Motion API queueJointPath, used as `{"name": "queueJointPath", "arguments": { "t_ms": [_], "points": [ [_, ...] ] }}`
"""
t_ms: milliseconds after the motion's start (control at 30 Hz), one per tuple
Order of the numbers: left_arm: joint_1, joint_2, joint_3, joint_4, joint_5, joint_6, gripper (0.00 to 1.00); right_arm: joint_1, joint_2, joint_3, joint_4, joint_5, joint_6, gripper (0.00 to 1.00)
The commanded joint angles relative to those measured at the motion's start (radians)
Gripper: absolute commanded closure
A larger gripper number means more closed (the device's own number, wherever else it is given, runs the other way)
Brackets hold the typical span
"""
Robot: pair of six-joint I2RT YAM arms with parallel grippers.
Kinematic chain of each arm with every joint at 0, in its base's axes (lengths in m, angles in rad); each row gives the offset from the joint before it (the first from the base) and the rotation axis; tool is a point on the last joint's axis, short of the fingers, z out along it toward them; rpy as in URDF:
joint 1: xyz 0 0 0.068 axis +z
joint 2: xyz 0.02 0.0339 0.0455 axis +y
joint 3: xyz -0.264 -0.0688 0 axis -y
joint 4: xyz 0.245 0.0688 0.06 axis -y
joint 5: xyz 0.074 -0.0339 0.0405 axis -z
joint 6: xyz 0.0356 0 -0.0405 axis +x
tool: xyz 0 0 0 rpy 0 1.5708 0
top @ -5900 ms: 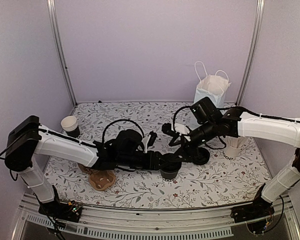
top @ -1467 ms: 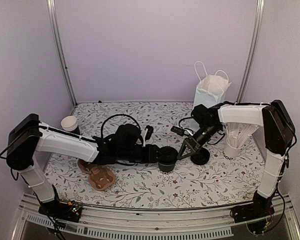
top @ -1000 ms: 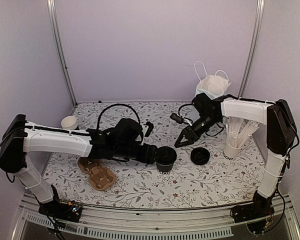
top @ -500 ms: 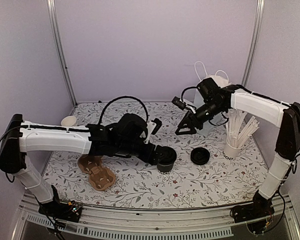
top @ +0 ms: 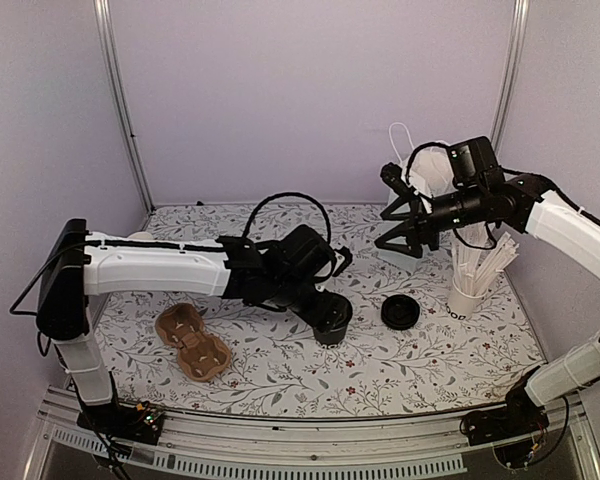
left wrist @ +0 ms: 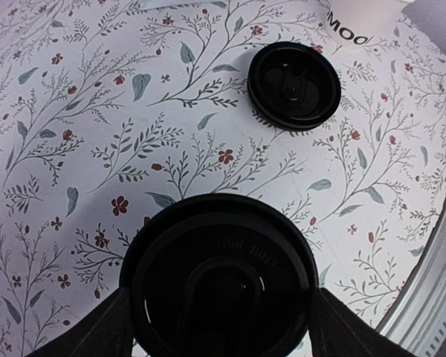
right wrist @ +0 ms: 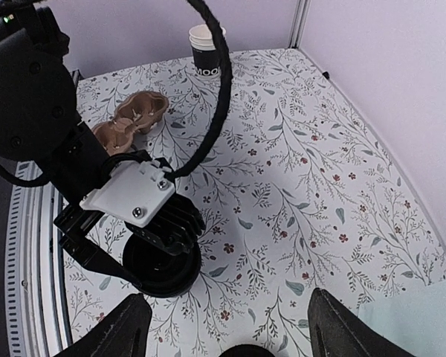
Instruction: Pack the takeout coffee
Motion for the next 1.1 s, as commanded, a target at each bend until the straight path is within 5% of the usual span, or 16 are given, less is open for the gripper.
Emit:
{"name": "queueJointPath", "arguments": {
  "t_ms": [0,467,1067],
  "points": [
    [-0.009,0.02,0.03,-0.066,-0.008,-0.015,0.2,-0.005,-0.01,-0.036,0.03,0.006,-0.004,0.24],
    [0.008,0.012,0.06,-0.076,-0.06,-0.026,0.34,-0.018,-0.064,-0.091,0.055,0.057,-0.003,0.24],
    [0.431,0.045,0.213,-0.12,0.055,0.055,0.39,-0.079,-0.077,-0.156,0.081,0.05,-0.014,0.25]
  ]
}}
